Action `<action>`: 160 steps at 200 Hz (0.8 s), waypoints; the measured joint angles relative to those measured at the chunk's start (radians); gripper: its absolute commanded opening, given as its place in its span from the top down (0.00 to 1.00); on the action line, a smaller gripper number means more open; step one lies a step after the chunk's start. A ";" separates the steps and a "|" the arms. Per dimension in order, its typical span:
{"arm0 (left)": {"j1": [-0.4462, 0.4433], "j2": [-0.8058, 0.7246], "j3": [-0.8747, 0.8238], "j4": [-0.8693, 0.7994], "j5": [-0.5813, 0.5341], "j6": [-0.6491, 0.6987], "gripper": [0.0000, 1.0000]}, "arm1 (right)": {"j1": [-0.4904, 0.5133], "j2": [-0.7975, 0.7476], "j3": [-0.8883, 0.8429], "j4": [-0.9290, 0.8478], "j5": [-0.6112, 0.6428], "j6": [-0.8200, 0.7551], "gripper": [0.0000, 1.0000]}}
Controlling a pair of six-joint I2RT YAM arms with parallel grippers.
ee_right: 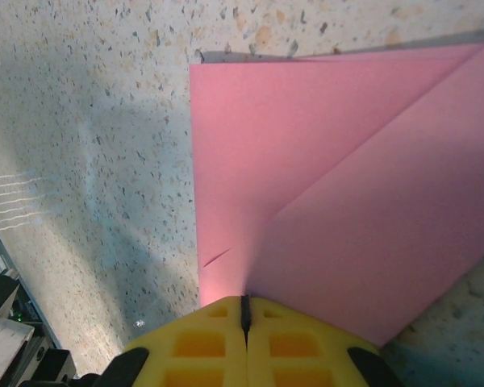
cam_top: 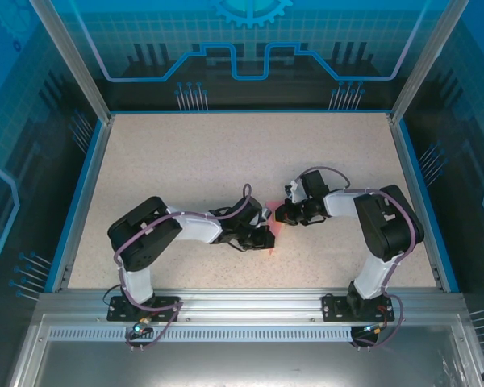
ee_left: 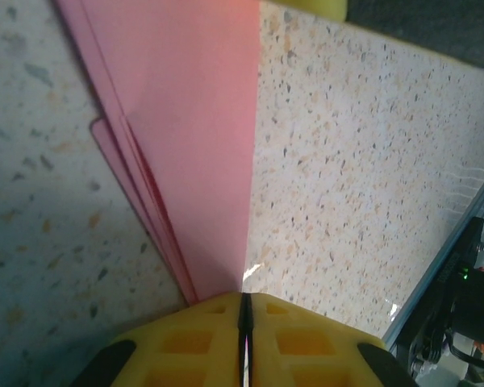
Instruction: Fold a paper plane with a square sheet of paper (fold left side to right side)
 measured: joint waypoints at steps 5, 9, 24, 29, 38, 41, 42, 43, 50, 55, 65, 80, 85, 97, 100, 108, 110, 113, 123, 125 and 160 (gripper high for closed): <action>-0.001 -0.007 0.000 -0.010 0.000 0.001 0.88 | 0.000 0.000 0.001 -0.003 0.001 0.000 0.96; -0.002 -0.013 0.001 -0.022 0.000 0.001 0.88 | 0.000 0.000 0.002 -0.004 0.001 0.000 0.96; -0.005 -0.033 0.011 -0.059 0.003 0.002 0.87 | 0.000 0.000 0.002 -0.006 0.002 -0.004 0.96; -0.006 -0.039 0.018 -0.070 0.005 0.003 0.87 | 0.000 0.000 0.003 -0.006 0.002 -0.004 0.96; -0.007 -0.046 0.031 -0.083 0.010 0.004 0.87 | 0.000 0.000 0.003 -0.006 0.003 -0.005 0.96; -0.008 -0.048 0.035 -0.086 0.012 0.005 0.86 | 0.000 0.000 0.003 -0.006 0.003 -0.005 0.96; -0.008 -0.049 0.038 -0.087 0.013 0.005 0.87 | 0.000 0.000 0.003 -0.007 0.003 -0.006 0.96; -0.008 -0.049 0.039 -0.087 0.013 0.005 0.86 | 0.000 0.000 0.003 -0.007 0.003 -0.006 0.96; -0.008 -0.051 0.050 -0.091 0.019 0.005 0.86 | 0.000 0.000 0.003 -0.007 0.003 -0.007 0.96; -0.008 -0.052 0.056 -0.091 0.023 0.005 0.86 | 0.000 0.000 0.003 -0.007 0.003 -0.007 0.96; -0.008 -0.052 0.062 -0.090 0.027 0.005 0.86 | 0.002 0.000 0.003 -0.007 0.003 -0.007 0.96; -0.008 -0.051 0.063 -0.092 0.035 0.005 0.86 | 0.002 0.000 0.003 -0.007 0.005 -0.007 0.96; -0.008 -0.051 0.063 -0.093 0.038 0.005 0.86 | 0.002 0.000 0.003 -0.007 0.005 -0.007 0.96; -0.009 -0.050 0.063 -0.093 0.047 0.004 0.85 | 0.002 0.000 0.003 -0.007 0.006 -0.008 0.96; -0.009 -0.050 0.063 -0.093 0.048 0.004 0.86 | 0.002 0.000 0.003 -0.007 0.006 -0.007 0.96; -0.010 -0.046 0.063 -0.092 0.052 0.004 0.86 | 0.002 0.000 0.003 -0.007 0.007 -0.008 0.96; -0.011 -0.044 0.063 -0.092 0.053 0.004 0.86 | 0.002 0.000 0.003 -0.007 0.007 -0.007 0.96; -0.011 -0.041 0.063 -0.092 0.053 0.004 0.85 | 0.002 0.000 0.003 -0.007 0.007 -0.007 0.96; -0.014 -0.029 0.063 -0.092 0.053 0.002 0.85 | 0.002 0.000 0.003 -0.008 0.007 -0.008 0.96; -0.015 -0.026 0.063 -0.092 0.053 0.001 0.86 | 0.002 0.000 0.003 -0.009 0.007 -0.008 0.96; -0.019 0.001 0.049 -0.092 0.052 -0.001 0.86 | 0.004 0.000 0.008 -0.016 0.011 -0.008 0.96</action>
